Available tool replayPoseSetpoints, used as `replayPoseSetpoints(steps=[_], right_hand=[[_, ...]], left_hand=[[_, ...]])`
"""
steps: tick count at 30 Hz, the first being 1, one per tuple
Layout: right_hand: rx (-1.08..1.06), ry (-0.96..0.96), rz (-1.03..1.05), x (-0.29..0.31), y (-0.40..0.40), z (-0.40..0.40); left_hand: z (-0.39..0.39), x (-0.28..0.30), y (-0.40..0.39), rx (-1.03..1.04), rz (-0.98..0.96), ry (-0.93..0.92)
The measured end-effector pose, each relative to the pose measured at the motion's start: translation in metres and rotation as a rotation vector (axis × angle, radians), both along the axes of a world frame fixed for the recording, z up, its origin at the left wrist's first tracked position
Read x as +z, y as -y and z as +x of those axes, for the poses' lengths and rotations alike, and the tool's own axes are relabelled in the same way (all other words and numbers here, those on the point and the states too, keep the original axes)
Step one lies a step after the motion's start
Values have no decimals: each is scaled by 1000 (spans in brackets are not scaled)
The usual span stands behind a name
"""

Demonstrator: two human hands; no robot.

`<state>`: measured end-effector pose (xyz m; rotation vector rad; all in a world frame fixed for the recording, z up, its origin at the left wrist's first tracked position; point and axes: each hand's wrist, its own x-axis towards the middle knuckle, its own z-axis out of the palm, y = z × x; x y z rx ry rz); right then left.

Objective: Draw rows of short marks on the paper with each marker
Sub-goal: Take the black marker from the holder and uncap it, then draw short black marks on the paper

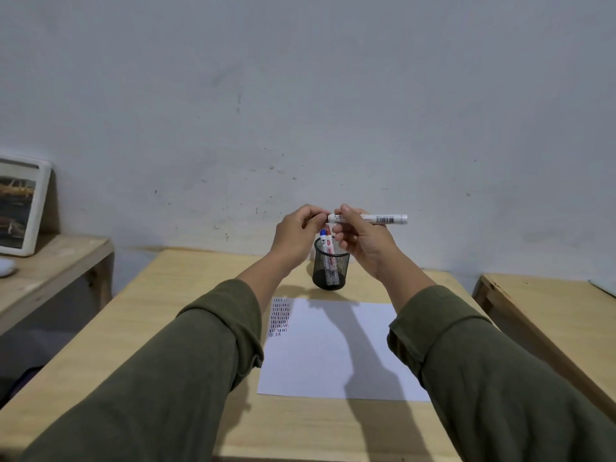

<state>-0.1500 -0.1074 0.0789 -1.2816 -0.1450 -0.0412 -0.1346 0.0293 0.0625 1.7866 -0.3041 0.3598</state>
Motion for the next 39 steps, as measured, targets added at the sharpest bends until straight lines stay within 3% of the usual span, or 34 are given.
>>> replayPoseSetpoints(steps=[8, 17, 23, 28, 35, 39], right_hand=[[48, 50, -19, -4, -4, -2], [130, 47, -175, -32, -16, -9], [205, 7, -222, -56, -31, -16], [231, -18, -162, -76, -38, -22], [191, -102, -131, -99, -48, -27], [183, -149, -122, -111, -57, -32]], left_hand=[[-3, 0, -7, 68, 132, -21], [-6, -23, -26, 29, 238, -303], [-13, -47, -44, 14, 158, -443], [-20, -76, -86, 194, 129, -533], [-47, -100, -105, 317, 216, -410], [-54, -114, -106, 361, 365, -377]])
